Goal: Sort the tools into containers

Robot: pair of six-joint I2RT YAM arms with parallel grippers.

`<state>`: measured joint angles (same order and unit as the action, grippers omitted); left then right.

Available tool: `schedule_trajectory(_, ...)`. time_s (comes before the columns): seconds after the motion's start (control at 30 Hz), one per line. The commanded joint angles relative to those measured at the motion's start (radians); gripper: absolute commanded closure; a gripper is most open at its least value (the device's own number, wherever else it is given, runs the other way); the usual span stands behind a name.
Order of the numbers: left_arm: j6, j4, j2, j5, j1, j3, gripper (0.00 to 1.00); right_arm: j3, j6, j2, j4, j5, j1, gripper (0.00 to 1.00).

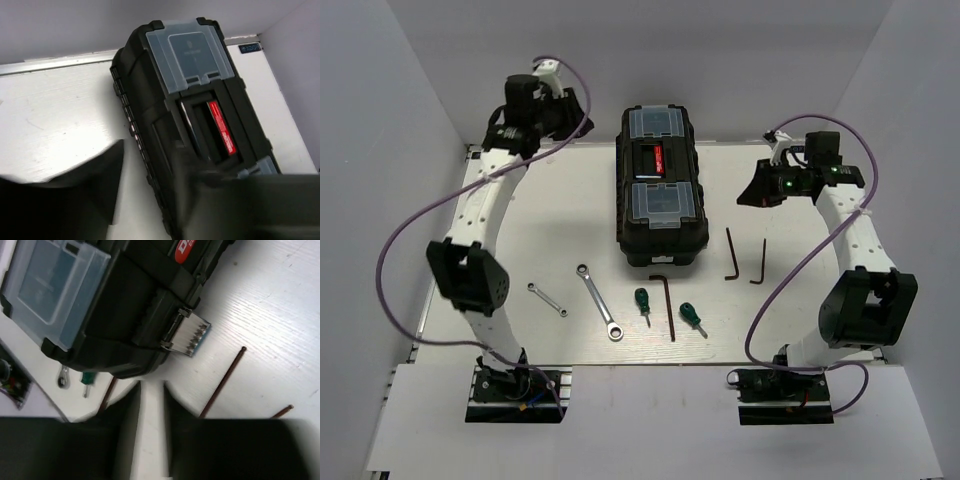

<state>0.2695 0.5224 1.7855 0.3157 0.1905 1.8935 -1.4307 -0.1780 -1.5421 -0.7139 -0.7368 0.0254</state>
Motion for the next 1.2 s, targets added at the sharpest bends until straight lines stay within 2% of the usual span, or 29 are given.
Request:
schedule_trajectory(0.0, -0.018, 0.186, 0.166, -0.082, 0.071, 0.203, 0.40, -0.019, 0.002, 0.011, -0.018, 0.086, -0.024, 0.60)
schedule_trajectory(0.03, -0.018, 0.204, 0.204, -0.095, 0.088, 0.292, 0.30, -0.010, -0.003, 0.022, -0.010, 0.150, -0.024, 0.51)
schedule_trajectory(0.07, -0.018, 0.232, 0.234, -0.121, 0.104, 0.329, 0.26, -0.005, -0.003, 0.023, -0.007, 0.171, -0.054, 0.44)
schedule_trajectory(0.13, -0.027, 0.241, 0.305, -0.130, 0.150, 0.401, 0.23, -0.001, 0.000, 0.036, 0.007, 0.252, -0.064, 0.26)
schedule_trajectory(0.17, -0.027, 0.251, 0.322, -0.162, 0.165, 0.420, 0.23, 0.001, 0.003, 0.033, 0.023, 0.298, -0.067, 0.21)
schedule_trajectory(0.3, -0.038, 0.260, 0.371, -0.228, 0.231, 0.460, 0.21, -0.017, 0.037, -0.010, 0.022, 0.392, -0.081, 0.21)
schedule_trajectory(0.37, -0.047, 0.260, 0.380, -0.283, 0.271, 0.460, 0.21, -0.039, 0.057, -0.054, 0.022, 0.427, -0.093, 0.25)
schedule_trajectory(0.63, -0.102, 0.275, 0.390, -0.492, 0.345, 0.469, 0.21, -0.114, 0.133, -0.170, 0.007, 0.421, -0.130, 0.28)
schedule_trajectory(0.87, -0.122, 0.297, 0.410, -0.586, 0.383, 0.435, 0.22, -0.105, 0.140, -0.185, 0.030, 0.419, -0.140, 0.28)
schedule_trajectory(1.17, -0.141, 0.340, 0.431, -0.810, 0.415, 0.383, 0.28, -0.074, 0.137, -0.181, 0.050, 0.424, -0.140, 0.28)
